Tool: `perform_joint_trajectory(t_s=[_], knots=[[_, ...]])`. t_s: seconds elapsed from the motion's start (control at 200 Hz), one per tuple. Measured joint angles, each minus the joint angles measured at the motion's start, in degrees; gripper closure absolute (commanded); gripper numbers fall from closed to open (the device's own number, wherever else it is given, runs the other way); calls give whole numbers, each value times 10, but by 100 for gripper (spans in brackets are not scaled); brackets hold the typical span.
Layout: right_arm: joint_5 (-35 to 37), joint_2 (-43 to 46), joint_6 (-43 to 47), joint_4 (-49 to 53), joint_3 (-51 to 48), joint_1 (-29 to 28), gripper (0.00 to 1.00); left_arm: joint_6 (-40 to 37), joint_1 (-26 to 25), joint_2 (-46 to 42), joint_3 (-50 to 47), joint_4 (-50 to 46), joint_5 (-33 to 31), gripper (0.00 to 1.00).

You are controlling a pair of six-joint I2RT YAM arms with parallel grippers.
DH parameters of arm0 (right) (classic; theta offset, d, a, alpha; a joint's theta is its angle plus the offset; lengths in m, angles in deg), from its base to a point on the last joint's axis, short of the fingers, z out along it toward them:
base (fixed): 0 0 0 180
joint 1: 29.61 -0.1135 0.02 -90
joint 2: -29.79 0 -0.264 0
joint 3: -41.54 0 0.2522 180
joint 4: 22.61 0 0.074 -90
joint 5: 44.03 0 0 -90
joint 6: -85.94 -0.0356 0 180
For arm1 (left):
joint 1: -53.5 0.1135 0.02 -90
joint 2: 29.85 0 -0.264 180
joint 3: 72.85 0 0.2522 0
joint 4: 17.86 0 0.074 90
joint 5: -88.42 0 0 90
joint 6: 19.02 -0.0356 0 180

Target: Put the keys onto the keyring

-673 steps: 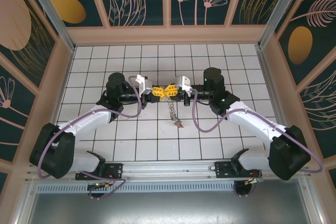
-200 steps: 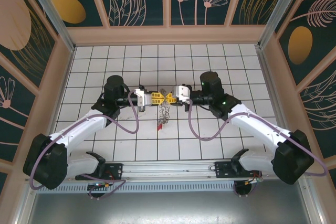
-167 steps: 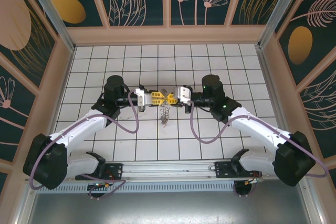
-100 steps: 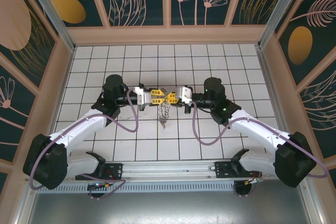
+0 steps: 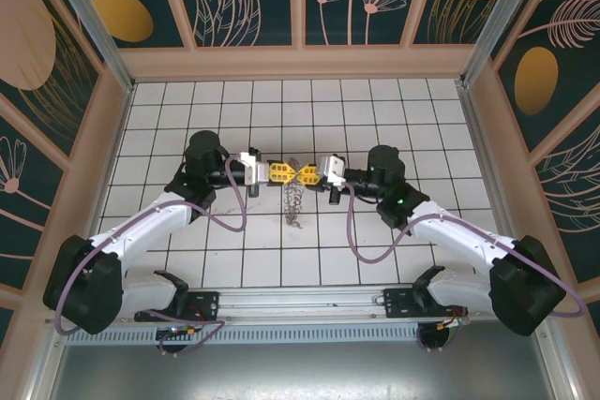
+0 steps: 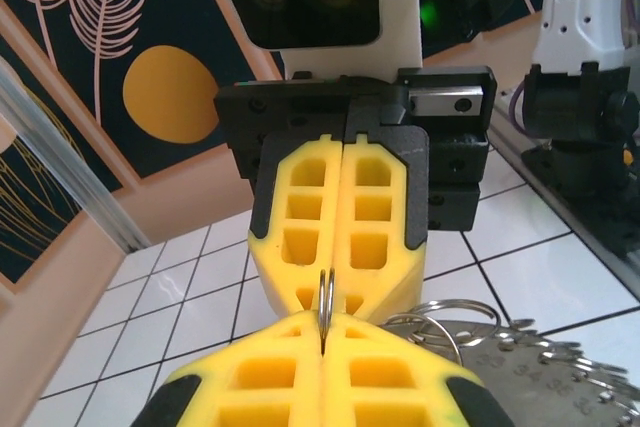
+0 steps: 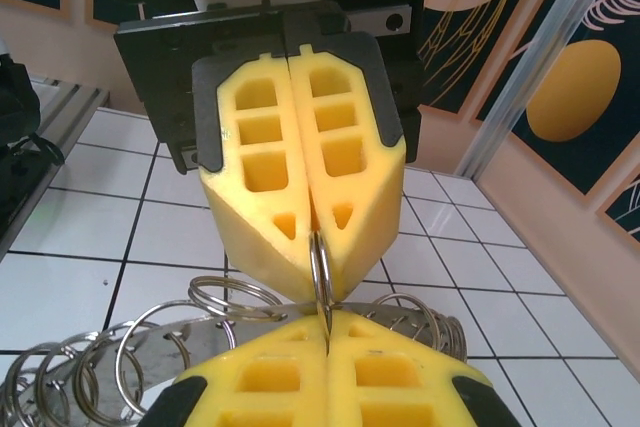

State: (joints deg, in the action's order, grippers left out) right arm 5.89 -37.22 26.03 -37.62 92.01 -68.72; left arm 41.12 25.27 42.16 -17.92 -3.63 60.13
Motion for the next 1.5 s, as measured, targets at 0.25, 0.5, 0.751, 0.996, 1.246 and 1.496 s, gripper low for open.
perform_joint_trajectory(t_s=[0.25,0.5,0.751,0.996,1.246,1.496], knots=[[11,1,59,63,11,0,77,-67,-3,-9,7,-66,-24,100],[10,25,103,155,17,30,71,-152,-3,-26,21,-140,-66,100],[24,53,13,135,8,114,63,-240,-3,-31,34,-193,-118,100],[16,64,59,186,14,76,66,-282,-3,-34,34,-206,-124,100],[38,29,102,185,51,6,70,-276,-3,-33,43,-218,-88,100],[46,4,115,178,67,-12,72,-230,-3,-33,42,-185,-65,100]])
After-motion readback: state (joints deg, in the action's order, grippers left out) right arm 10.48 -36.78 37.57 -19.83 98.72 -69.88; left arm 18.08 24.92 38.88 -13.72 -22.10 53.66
